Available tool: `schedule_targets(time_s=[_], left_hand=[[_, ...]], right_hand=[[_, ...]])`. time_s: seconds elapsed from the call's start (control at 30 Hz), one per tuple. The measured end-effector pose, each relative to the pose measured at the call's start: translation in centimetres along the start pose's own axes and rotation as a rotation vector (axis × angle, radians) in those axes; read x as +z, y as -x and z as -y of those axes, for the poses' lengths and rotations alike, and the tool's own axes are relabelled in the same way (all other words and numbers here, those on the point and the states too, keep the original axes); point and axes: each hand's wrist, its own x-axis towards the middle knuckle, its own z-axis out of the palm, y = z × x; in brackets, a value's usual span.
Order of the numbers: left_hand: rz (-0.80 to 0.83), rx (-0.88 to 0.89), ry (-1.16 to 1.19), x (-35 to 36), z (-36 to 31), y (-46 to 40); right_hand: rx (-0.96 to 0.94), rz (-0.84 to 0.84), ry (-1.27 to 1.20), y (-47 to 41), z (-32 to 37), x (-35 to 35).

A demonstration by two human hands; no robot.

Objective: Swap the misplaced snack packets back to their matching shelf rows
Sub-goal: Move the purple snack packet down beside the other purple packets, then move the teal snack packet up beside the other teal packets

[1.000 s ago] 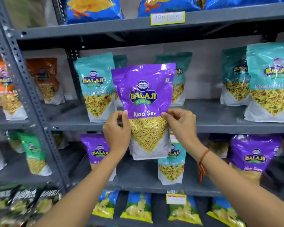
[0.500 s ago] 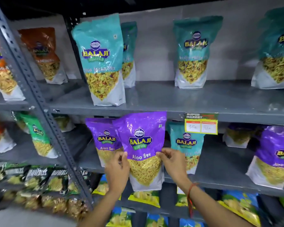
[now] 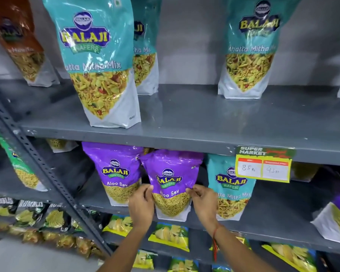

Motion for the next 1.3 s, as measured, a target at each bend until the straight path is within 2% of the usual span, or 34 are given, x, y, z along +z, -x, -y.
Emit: schedule_targets(time_s=[0.4,0.53,0.67,0.8,0.9,1.0,1.13,1.3], left_hand=[[0.044,-0.094,0.158,-2.6,-1.3,3.3],[0.137,-0.052,0.247,-2.7,-3.7,5.4],[0.195,-0.023,0.233,-0.8,-6.1,7.7],[0.334,-0.033,0.233,1.8,-8.7,9.1],[0.534,-0.156,0.277,4.8,-9.1,9.0],[0.591,-0.244,0.341,8.1,-9.0,8.3],[0.447,-0.254,0.461,10.3,-10.6,8.0],[0.308,-0.181,0.420,11.2,-10.6,8.1]], right_hand=[[0.042,0.037,-0.150,4.2,0.0,-2.2],[0.062,-0.006,-0.196,7.3,0.0,-4.9],[0.106,-0.133,-0.256,8.9,-1.0,-8.5],[0.136,-0.222,-0.264,7.8,-2.4,-12.1],[0.161,-0.274,-0.277,5.4,-3.8,-13.8],[0.164,-0.249,-0.241,2.5,-5.0,-14.3],[0.175,-0.183,-0.194,-0.9,-6.1,-14.5],[0.085,-0.165,-0.121,-2.2,-7.0,-14.7]])
